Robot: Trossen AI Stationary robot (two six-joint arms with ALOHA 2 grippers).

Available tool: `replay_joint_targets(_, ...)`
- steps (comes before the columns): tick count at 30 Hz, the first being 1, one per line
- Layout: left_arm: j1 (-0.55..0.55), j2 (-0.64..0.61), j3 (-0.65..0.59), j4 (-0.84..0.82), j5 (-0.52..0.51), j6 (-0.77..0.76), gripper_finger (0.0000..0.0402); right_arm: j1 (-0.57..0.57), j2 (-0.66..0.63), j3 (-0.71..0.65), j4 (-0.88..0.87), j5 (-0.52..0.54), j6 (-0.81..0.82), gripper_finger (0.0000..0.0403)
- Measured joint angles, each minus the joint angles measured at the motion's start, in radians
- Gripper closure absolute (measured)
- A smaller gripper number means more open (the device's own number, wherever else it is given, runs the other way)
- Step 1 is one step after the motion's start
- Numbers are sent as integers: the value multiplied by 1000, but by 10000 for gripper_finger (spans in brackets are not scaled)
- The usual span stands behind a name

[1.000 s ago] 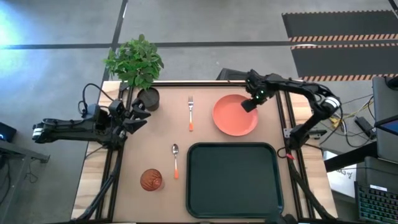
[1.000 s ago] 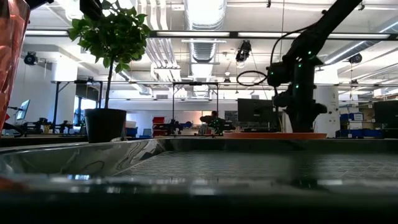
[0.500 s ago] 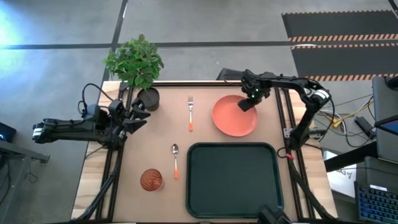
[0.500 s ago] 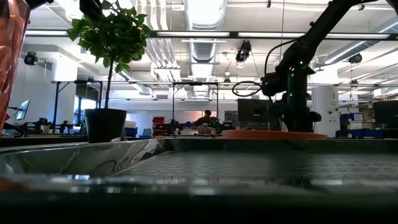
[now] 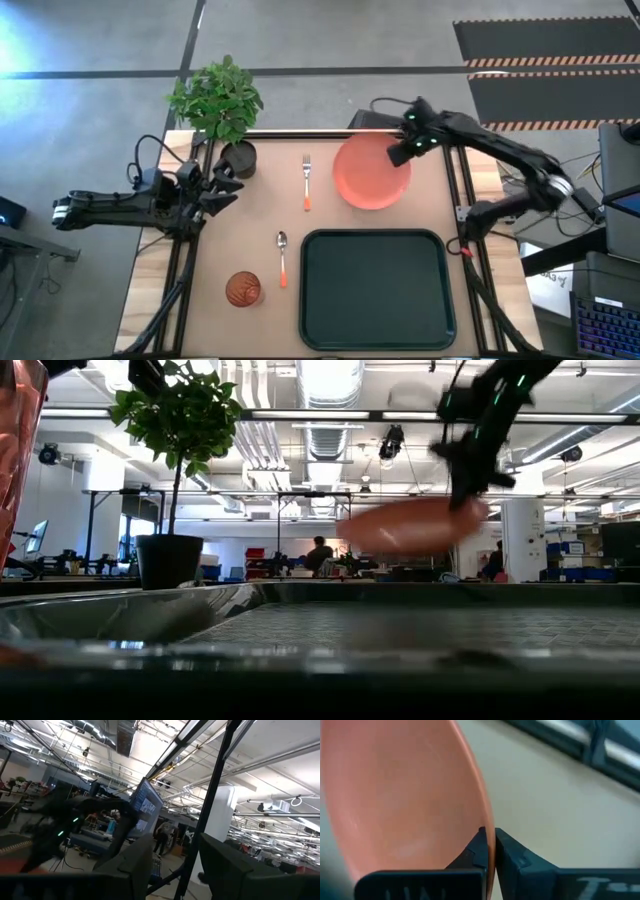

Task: Pick and place plate/cup/fork/spoon on tray
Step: Put the pink plate on the black tray

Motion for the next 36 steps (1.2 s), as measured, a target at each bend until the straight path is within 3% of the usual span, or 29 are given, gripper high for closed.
replay_joint_targets(4, 0, 6, -1, 1, 0, 0, 257, 140, -194, 67, -71, -7, 132, 396)
replay_joint_targets(8, 0, 14, -2, 1, 0, 1, 257, 377, -334, 102, -80, 4, 323, 396)
replay_joint_targets(13, 0, 28, -2, 1, 0, 1, 257, 766, -384, 73, -123, 194, 612, 396)
replay_joint_targets(16, 0, 38, -2, 1, 0, 1, 257, 979, -340, 27, -171, 282, 784, 396)
replay_joint_targets(21, 0, 56, -2, 1, 0, 1, 257, 1228, -202, -41, -158, 297, 1047, 396)
replay_joint_targets(25, 0, 70, -2, 1, 0, 0, 257, 1343, -60, -60, -163, 253, 1223, 395)
replay_joint_targets(31, 0, 74, -2, -1, 0, -1, 257, 1456, 116, -72, -163, 34, 1402, 395)
replay_joint_targets(36, 0, 73, -2, 2, 1, -1, 257, 1497, 183, -86, -153, 23, 1469, 395)
